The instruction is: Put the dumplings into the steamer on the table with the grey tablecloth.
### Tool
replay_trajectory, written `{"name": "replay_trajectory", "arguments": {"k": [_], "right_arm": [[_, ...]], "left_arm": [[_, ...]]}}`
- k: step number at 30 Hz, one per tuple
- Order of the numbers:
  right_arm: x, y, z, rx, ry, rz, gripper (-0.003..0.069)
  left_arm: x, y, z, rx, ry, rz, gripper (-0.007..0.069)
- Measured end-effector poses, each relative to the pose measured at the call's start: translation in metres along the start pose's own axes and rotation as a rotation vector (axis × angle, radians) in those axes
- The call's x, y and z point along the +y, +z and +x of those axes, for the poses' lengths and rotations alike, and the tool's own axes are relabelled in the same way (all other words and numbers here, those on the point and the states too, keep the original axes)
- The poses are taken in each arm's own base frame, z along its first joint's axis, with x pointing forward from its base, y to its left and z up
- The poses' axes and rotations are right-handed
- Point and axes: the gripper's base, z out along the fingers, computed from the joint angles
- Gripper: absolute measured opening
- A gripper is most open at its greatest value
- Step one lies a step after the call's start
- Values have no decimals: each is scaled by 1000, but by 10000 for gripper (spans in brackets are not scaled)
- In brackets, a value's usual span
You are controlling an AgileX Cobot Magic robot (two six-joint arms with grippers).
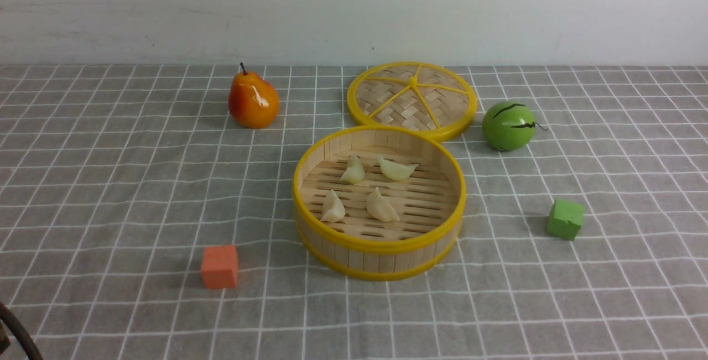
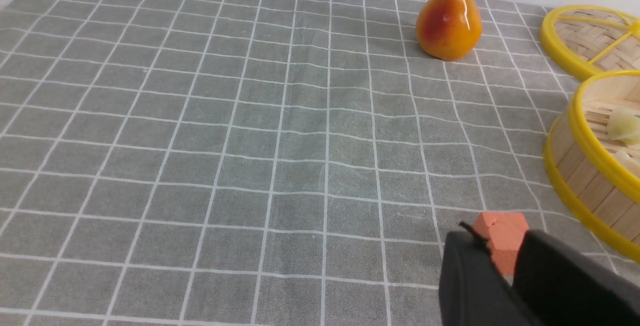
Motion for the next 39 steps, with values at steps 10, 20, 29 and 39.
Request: {"name": "replay_trajectory", "arguments": {"k": [10, 20, 29, 39], "right_arm": [[-8, -54, 94, -276, 55, 89, -15], [-8, -52, 109, -127, 125, 83, -13], [4, -63, 165, 517, 13, -24, -5], [-3, -67, 170, 600, 127, 123, -2]], "left_arm": [[0, 0, 0, -1, 1, 0, 146], [0, 0, 0, -1, 1, 0, 155], [0, 0, 0, 0, 1, -1, 164], [0, 0, 0, 0, 1, -1, 175]]}}
